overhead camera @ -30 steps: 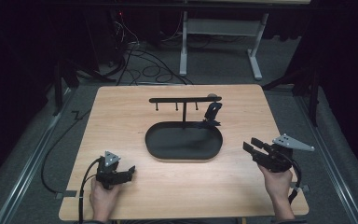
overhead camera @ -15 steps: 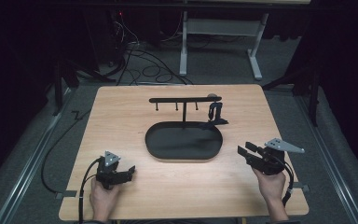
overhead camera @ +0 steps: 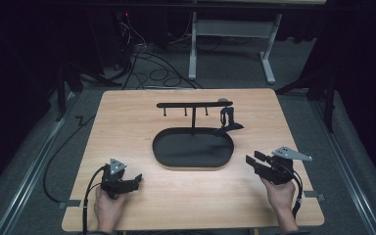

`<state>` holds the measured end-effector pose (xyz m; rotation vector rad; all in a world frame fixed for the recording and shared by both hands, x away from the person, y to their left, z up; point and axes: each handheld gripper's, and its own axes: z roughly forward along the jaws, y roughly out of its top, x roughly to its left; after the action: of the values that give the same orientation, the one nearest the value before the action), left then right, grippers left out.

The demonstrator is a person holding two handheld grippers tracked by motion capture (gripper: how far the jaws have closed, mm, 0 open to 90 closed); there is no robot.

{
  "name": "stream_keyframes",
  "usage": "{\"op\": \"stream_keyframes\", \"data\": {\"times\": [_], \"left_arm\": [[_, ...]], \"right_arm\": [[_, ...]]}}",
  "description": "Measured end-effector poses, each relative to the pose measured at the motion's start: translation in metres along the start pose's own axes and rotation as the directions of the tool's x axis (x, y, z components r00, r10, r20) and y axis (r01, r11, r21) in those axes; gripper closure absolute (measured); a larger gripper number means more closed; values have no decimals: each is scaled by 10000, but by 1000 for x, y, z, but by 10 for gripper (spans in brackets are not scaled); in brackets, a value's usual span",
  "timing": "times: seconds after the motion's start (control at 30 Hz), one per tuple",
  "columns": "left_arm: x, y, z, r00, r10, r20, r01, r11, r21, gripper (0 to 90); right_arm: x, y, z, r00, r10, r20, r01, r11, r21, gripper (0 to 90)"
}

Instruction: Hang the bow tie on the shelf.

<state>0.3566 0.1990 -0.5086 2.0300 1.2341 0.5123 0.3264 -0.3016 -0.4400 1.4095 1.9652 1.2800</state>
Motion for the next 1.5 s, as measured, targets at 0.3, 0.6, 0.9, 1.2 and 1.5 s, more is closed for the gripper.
{"op": "stream_keyframes", "data": {"times": [0.3, 0.6, 0.9, 1.2, 1.5], "left_arm": [[0, 0, 0, 10000, 5, -1, -5, 10000, 5, 179], [0, 0, 0, 10000, 3, -1, -3, 10000, 2, 179], [0, 0, 0, 10000, 3, -2, -3, 10000, 4, 180], [0, 0, 0, 10000, 3, 0, -3, 10000, 2, 179], [0, 0, 0, 10000, 3, -3, -3, 10000, 4, 179]], "right_arm": [[-1, -4, 8, 9997, -115, 198, 110, 9996, 241, 568], [-7, -8, 12, 9989, -199, 432, 178, 9987, 470, 568], [-13, -13, 19, 9978, -146, 646, 95, 9969, 784, 567], [-18, -16, 24, 9964, -111, 845, 24, 9948, 1016, 566], [-22, -20, 29, 9945, -131, 1040, 11, 9933, 1154, 565]]}}
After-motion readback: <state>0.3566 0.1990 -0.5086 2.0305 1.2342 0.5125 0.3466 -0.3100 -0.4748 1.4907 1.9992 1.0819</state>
